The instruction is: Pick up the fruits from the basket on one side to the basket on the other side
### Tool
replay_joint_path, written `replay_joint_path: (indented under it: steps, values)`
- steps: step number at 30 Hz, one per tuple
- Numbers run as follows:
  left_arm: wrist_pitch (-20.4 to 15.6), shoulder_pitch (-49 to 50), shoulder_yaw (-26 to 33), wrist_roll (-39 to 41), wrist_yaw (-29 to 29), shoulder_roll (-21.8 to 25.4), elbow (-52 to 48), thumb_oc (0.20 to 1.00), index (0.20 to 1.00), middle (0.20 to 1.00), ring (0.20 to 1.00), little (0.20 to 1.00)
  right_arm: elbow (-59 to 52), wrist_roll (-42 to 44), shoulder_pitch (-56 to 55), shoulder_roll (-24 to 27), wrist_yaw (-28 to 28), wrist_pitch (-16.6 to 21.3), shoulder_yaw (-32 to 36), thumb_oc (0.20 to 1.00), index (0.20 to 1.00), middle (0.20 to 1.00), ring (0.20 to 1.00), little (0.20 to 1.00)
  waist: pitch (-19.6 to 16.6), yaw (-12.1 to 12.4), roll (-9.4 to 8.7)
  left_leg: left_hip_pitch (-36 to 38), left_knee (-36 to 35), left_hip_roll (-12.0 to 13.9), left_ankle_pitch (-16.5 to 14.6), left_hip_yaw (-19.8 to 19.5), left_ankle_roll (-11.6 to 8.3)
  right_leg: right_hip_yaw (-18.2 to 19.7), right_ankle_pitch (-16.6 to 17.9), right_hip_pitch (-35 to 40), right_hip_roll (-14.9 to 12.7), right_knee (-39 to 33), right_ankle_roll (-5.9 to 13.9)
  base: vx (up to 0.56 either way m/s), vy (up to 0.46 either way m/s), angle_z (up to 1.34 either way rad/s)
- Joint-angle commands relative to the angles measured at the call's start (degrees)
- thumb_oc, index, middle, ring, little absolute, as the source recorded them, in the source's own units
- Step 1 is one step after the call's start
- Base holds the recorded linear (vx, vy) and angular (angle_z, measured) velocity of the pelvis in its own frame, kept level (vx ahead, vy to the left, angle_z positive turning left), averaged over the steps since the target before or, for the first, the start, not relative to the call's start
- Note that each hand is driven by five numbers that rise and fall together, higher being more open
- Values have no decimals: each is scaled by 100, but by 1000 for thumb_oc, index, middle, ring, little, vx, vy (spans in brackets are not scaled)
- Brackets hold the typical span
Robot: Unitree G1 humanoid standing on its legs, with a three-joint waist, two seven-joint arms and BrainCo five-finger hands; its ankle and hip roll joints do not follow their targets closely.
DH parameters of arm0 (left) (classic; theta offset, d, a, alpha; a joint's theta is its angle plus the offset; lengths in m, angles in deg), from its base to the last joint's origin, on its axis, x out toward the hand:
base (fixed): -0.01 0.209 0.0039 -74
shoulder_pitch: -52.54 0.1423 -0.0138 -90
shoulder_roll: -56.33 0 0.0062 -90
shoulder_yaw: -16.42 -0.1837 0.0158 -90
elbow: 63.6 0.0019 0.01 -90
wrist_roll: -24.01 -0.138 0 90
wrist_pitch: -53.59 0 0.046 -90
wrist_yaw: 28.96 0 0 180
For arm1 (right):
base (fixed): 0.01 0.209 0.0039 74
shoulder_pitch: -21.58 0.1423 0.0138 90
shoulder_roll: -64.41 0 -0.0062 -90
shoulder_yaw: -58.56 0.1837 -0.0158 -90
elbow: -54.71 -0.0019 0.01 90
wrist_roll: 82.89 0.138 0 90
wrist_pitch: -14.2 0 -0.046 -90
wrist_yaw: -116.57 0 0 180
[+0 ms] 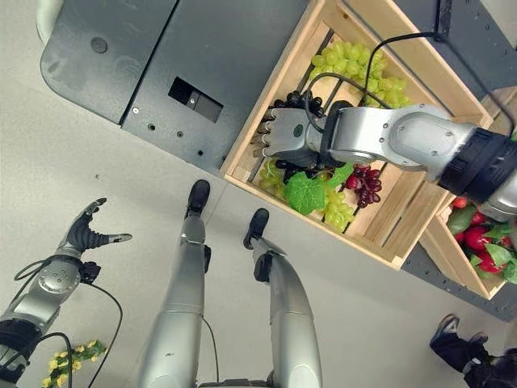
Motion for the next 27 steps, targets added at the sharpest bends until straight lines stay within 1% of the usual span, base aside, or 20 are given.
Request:
replay_joint_path:
  steps: [1,2,3,4,5,6,7,8,9,10,12,13,14,16,17,18,20,21,24,27]
  values:
    - [-41,288,634,-269,-41,498,-127,1000,1000,1000,1000,1000,-223,191,236,660,42,115,-65,1000,1000,1000,1000,1000,446,377,-870,119,142,-235,-298,356,149,41,1026,20,-70,-728,476,-59,9,-4]
    - [-41,288,634,-269,-41,498,-127,1000,1000,1000,1000,1000,-223,191,236,660,42,115,-65,1000,1000,1000,1000,1000,446,377,-870,119,142,-235,-298,356,149,41,1026,20,-70,-728,476,-61,12,-1]
    - [-34,320,663,-307,-42,547,-79,1000,1000,1000,1000,1000,-204,124,216,766,54,104,-65,1000,1000,1000,1000,1000,446,379,-955,140,131,-226,-298,350,145,45,1032,33,-60,-741,478,60,-19,1]
    - [-30,369,654,-304,-40,536,-61,1000,1000,1000,1000,1000,-213,125,167,734,48,111,-65,1000,1000,1000,1000,1000,446,394,-948,299,155,-210,-471,324,131,106,880,160,-32,-674,521,0,0,0]
    - [-14,327,674,-340,-42,599,-49,1000,1000,1000,1000,1000,-169,42,180,843,56,95,-65,1000,1000,1000,1000,1000,446,382,-1034,157,137,-222,-311,347,143,49,1031,61,-51,-759,482,60,-30,5]
    - [-9,372,669,-334,-33,600,-26,1000,1000,1000,1000,1000,-189,31,110,863,38,108,-65,1000,1000,1000,1000,1000,446,396,-1054,324,146,-205,-479,314,127,109,887,196,-20,-712,528,7,-13,4]
    - [-10,392,671,-334,-33,598,-28,1000,1000,1000,1000,1000,-189,31,96,853,36,108,-65,1000,1000,1000,1000,1000,446,405,-1054,348,155,-199,-508,317,127,113,867,218,-15,-705,529,47,-24,1]
    - [-8,377,688,-331,-34,586,-2,1000,1000,1000,1000,1000,-203,25,105,912,42,104,-65,1000,1000,1000,1000,1000,446,388,-1087,305,142,-205,-446,315,128,95,920,181,-22,-734,522,0,0,0]
    - [-10,421,700,-345,-23,578,23,1000,1000,1000,1000,1000,-237,20,82,967,46,110,-65,1000,1000,1000,1000,1000,446,391,-1131,381,141,-194,-507,310,125,108,874,242,-7,-721,532,0,0,0]
    - [-11,422,700,-346,-23,578,24,1000,1000,1000,1000,1000,-240,21,82,968,45,110,-65,1000,1000,1000,1000,1000,446,391,-1132,385,136,-194,-506,312,124,109,875,244,-7,-723,532,0,0,0]
    - [-18,380,682,-352,-14,615,52,1000,1000,1000,1000,1000,-205,-13,63,1031,15,106,-65,1000,1000,1000,1000,1000,446,387,-1208,345,118,-191,-445,308,124,96,917,210,-6,-736,521,0,0,0]
    - [-14,399,671,-357,-18,632,64,1000,1000,1000,1000,1000,-205,-23,37,1024,-1,114,-65,1000,1000,1000,1000,1000,446,401,-1233,400,129,-181,-506,305,122,111,870,255,10,-718,526,0,0,0]
    - [-12,372,689,-355,-18,672,69,1000,1000,1000,1000,1000,-273,-21,86,1061,-41,120,-65,1000,1000,1000,1000,1000,446,391,-1277,351,116,-186,-444,305,123,101,917,214,9,-738,514,0,0,0]
    - [-4,375,697,-348,-19,652,124,1000,1000,1000,1000,1000,-322,-1,92,1052,-53,121,-65,1000,1000,1000,1000,1000,446,390,-1303,407,120,-172,-499,308,120,109,866,265,24,-718,525,-25,3,0]
    - [-9,314,698,-350,-18,658,82,1000,1000,1000,1000,1000,-304,42,119,1098,-65,120,-65,1000,1000,1000,1000,1000,446,363,-1314,237,93,-191,-312,330,134,47,1027,122,-7,-789,481,0,0,0]
    - [-6,374,685,-348,-12,643,96,1000,1000,1000,1000,1000,-323,47,68,1041,-82,124,-65,1000,1000,1000,1000,1000,446,391,-1304,416,113,-173,-504,300,118,109,856,268,31,-725,522,0,0,0]
    - [-16,336,672,-353,-13,668,47,1000,1000,1000,1000,1000,-331,55,76,1027,-114,144,-65,1000,1000,1000,1000,1000,446,389,-1287,365,83,-187,-434,301,121,90,893,224,30,-749,510,24,-14,0]
    - [-14,364,671,-352,-13,663,47,1000,1000,1000,1000,1000,-342,61,57,1017,-127,145,-65,1000,1000,1000,1000,1000,446,401,-1282,417,97,-179,-494,299,118,99,844,267,38,-726,518,0,0,0]
    - [-22,349,681,-366,-14,665,-26,1000,1000,1000,1000,1000,-385,104,47,1022,-156,152,-65,1000,1000,1000,1000,1000,446,389,-1190,325,71,-186,-423,303,124,74,868,179,27,-709,508,0,0,0]
    - [-15,364,639,-375,-10,701,-42,1000,1000,1000,1000,1000,-304,49,-63,921,-209,178,-65,1000,1000,1000,1000,1000,446,425,-1136,334,75,-183,-476,292,121,74,816,177,35,-686,522,0,0,0]
